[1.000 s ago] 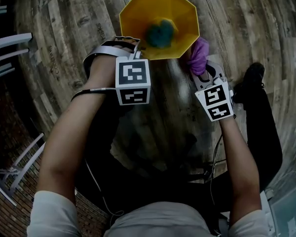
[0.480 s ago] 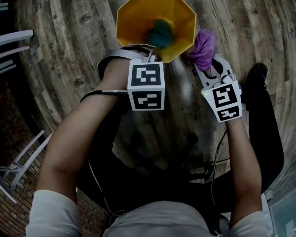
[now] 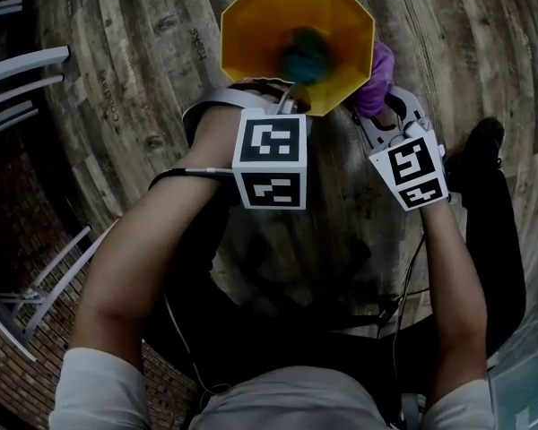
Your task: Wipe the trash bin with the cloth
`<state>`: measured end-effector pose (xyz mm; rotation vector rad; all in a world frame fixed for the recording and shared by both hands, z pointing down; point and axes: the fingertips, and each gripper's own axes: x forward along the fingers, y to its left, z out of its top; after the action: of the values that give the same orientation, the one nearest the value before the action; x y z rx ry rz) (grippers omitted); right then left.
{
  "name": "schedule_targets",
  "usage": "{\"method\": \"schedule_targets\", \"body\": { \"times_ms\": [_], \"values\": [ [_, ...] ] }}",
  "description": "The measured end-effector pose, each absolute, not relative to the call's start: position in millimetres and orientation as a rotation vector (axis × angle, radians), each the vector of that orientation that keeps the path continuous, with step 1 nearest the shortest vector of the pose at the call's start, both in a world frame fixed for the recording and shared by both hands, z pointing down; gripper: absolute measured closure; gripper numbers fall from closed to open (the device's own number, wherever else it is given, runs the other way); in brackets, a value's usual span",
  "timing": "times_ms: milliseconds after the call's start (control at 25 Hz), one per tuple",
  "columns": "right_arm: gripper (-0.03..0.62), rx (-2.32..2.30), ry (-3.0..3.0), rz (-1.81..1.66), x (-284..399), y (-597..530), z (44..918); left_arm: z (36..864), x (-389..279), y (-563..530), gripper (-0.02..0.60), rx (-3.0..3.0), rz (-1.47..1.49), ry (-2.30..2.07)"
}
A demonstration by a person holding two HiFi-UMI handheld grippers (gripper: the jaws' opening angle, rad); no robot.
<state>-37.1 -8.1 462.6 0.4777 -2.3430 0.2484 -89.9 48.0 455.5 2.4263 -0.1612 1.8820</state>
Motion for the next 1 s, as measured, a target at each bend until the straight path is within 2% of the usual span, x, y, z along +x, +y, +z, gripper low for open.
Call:
{"method": "schedule_targets", "body": {
  "times_ms": [600, 1000],
  "values": [
    [0.486, 0.401, -2.336, 0.260, -55, -15, 506, 451, -88, 45, 0.568, 2.457, 1.849, -0.137],
    [0.487, 0.336, -2.279, 0.302, -61, -14, 567, 450, -88, 45, 0.568, 2.479, 1.840, -0.122]
  ]
}}
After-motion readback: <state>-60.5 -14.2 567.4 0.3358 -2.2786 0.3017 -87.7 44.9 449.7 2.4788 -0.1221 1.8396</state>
